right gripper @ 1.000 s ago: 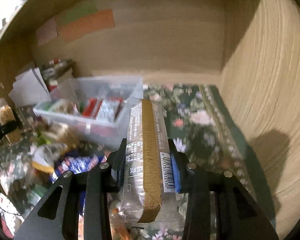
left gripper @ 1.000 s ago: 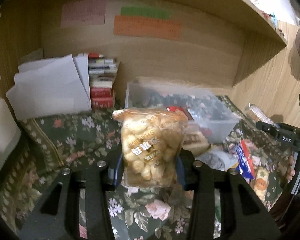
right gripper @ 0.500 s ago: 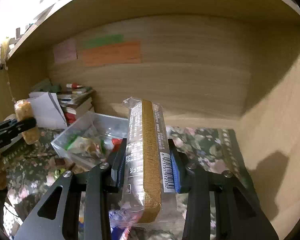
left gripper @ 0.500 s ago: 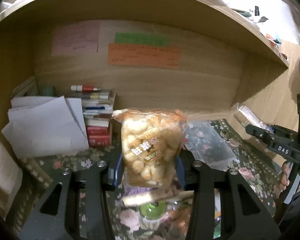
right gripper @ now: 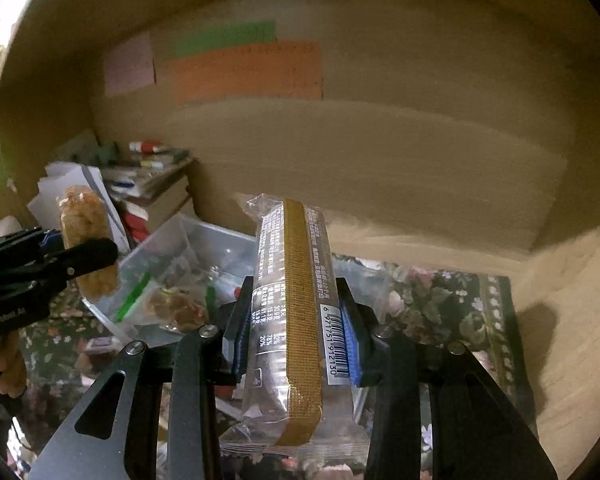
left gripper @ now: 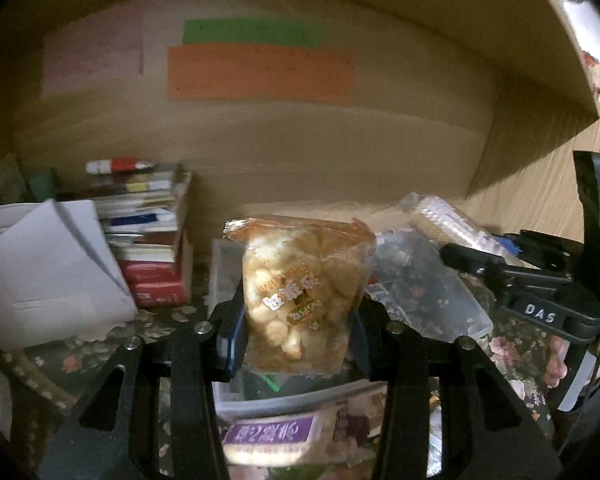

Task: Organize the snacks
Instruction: 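Lower both held snacks into the clear box and open both grippers, then grasp the green round container with the left gripper while the right grasps the blue biscuit bag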

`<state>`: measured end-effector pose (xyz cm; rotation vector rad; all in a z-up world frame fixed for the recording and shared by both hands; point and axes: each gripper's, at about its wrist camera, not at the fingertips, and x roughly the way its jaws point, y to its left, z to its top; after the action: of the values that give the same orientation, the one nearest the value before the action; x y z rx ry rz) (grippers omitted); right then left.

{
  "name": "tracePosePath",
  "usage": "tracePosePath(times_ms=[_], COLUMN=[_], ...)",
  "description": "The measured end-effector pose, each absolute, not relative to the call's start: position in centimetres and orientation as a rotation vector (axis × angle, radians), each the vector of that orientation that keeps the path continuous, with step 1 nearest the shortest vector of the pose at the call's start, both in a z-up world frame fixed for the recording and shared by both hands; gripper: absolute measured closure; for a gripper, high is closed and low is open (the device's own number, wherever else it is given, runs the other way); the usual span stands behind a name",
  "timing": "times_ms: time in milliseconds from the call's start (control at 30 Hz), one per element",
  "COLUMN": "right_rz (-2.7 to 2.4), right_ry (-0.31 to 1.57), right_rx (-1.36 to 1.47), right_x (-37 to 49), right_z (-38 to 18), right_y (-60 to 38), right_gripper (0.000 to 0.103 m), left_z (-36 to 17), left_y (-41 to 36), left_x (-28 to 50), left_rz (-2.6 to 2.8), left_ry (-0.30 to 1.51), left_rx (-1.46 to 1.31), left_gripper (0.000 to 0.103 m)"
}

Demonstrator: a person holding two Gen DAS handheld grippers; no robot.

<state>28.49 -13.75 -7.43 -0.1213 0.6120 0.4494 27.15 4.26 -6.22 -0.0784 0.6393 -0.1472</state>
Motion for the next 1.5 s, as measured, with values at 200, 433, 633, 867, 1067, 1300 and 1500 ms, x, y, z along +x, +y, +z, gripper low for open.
tracePosePath(times_ms=[200, 433, 633, 867, 1067, 1300, 1500], right_rz=[0.443, 0.444, 0.437, 0.406, 0.408, 0.392, 0.377], right_ry=[0.687, 0.768, 0.771, 0.725, 0.668, 0.597, 0.602], right_rx=[-0.158, -0.186, -0.203, -0.207, -0.184, -0.175, -0.154], right_x=[30.5, 31.7, 31.5, 29.7, 27.1, 23.4, 20.7], right_z=[-9.4, -11.5, -11.5, -9.6, -7.7, -6.3, -6.9], right_y=[-12.9, -12.6, -12.3, -12.8, -14.3, -16.2, -17.5], right_gripper=[0.069, 0.069, 0.068, 0.052, 0.048, 0.038, 0.033], left_z=[-7.6, -8.7, -9.3, -7.8, -5.8, -5.2, -7.1], left_y=[3.4, 2.6, 2.5, 2.6, 3.1, 3.9, 4.6], left_x=[29.1, 30.6, 31.2, 29.7, 26.5, 22.1, 19.9], left_rz=[-0.166, -0.182, -0.180, -0.167, -0.155, -0.129, -0.109], left_ry=[0.693, 0.740, 0.765, 0.702, 0.626, 0.581, 0.613], left_rx=[-0.058, -0.035, -0.034, -0.043, -0.043, -0.028, -0.023], left_gripper=[0.060, 0.060, 0.055, 0.047, 0.040, 0.032, 0.030])
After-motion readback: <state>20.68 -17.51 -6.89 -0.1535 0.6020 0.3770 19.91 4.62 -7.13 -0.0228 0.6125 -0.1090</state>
